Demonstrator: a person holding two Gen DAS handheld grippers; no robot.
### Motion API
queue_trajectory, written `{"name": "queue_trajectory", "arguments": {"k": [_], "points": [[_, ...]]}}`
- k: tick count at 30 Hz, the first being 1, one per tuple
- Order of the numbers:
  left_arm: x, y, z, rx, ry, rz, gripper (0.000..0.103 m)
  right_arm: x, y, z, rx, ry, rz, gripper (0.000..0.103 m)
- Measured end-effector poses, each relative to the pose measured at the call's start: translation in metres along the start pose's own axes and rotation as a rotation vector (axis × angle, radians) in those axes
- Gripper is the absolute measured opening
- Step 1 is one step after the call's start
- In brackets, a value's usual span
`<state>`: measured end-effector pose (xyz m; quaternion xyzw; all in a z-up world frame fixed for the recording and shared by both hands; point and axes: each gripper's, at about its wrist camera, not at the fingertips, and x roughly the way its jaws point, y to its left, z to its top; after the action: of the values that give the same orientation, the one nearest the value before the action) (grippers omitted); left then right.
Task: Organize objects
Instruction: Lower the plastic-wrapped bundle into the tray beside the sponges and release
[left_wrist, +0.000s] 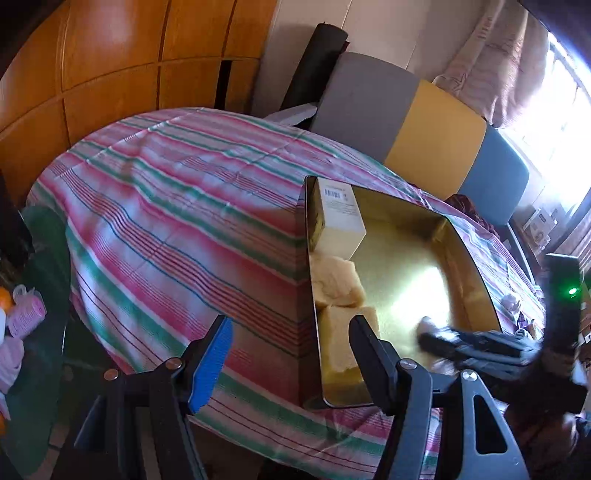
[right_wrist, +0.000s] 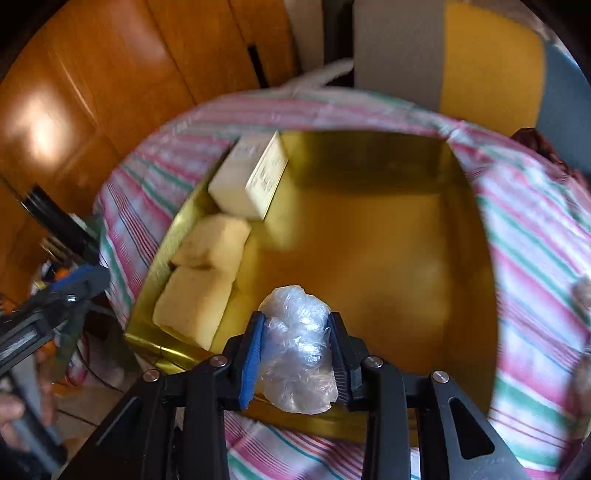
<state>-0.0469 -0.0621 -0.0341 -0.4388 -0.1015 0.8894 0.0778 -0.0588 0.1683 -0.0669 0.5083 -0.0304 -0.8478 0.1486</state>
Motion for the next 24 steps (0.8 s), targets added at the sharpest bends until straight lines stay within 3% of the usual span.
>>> {"name": "queue_trajectory", "arguments": {"k": [6,10,18,24], "points": [[0.003,0.003,-0.003,-0.002,0.008,-0.009,0.066,0.028,0.036,-0.007,-0.067,0.065,0.125,0.043],[0.003,0.001,-0.003,0.006,0.009,-0.016,0.066,0.027,0.037,-0.009,-0.051,0.056,0.173,0.062],[-0.009,-0.014,-0.002,0.06,-0.029,0.01,0.066,-0.001,0.024,-0.009,0.0,-0.027,0.156,0.069],[-0.017,-0.032,-0.005,0.13,-0.055,0.024,0.066,-0.031,0.011,-0.013,0.025,-0.11,0.094,0.078]]}}
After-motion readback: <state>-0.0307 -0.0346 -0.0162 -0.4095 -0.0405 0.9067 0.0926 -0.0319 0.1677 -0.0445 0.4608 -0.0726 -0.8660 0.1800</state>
